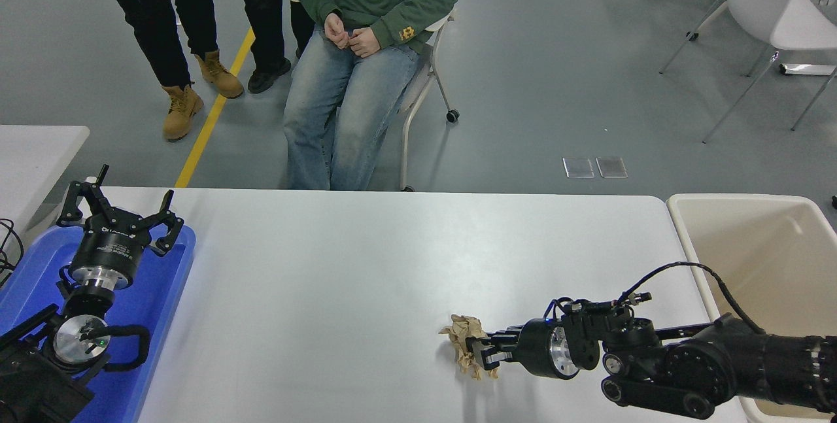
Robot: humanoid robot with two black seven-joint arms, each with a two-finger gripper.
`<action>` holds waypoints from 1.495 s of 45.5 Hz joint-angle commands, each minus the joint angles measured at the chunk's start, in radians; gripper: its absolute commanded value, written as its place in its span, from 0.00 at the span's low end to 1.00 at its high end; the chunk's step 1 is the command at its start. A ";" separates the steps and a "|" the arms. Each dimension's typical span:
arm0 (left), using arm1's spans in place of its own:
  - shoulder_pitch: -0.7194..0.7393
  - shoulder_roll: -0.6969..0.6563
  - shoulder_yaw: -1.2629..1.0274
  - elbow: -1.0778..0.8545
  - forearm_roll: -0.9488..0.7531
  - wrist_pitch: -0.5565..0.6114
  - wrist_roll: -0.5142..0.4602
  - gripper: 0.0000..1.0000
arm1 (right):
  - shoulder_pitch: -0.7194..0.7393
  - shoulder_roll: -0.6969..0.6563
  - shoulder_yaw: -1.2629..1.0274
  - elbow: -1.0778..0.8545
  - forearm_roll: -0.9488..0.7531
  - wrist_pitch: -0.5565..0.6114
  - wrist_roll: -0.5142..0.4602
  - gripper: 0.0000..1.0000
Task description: Clean the table surface
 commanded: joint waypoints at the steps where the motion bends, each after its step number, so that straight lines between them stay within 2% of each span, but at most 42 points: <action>1: 0.000 0.000 0.000 0.000 0.000 0.000 0.000 1.00 | 0.009 -0.042 0.044 0.033 0.062 0.025 0.001 0.00; 21: 0.000 0.000 0.000 0.000 0.000 0.000 0.000 1.00 | 0.068 -0.243 0.169 0.157 0.132 0.031 0.016 0.00; 43: 0.000 0.000 0.000 0.000 0.000 0.000 0.000 1.00 | 0.111 -0.465 0.376 0.218 0.184 0.234 0.016 0.00; 68: 0.000 0.000 0.000 0.000 0.000 0.000 0.000 1.00 | 0.190 -0.640 0.393 0.319 0.273 0.323 0.016 0.00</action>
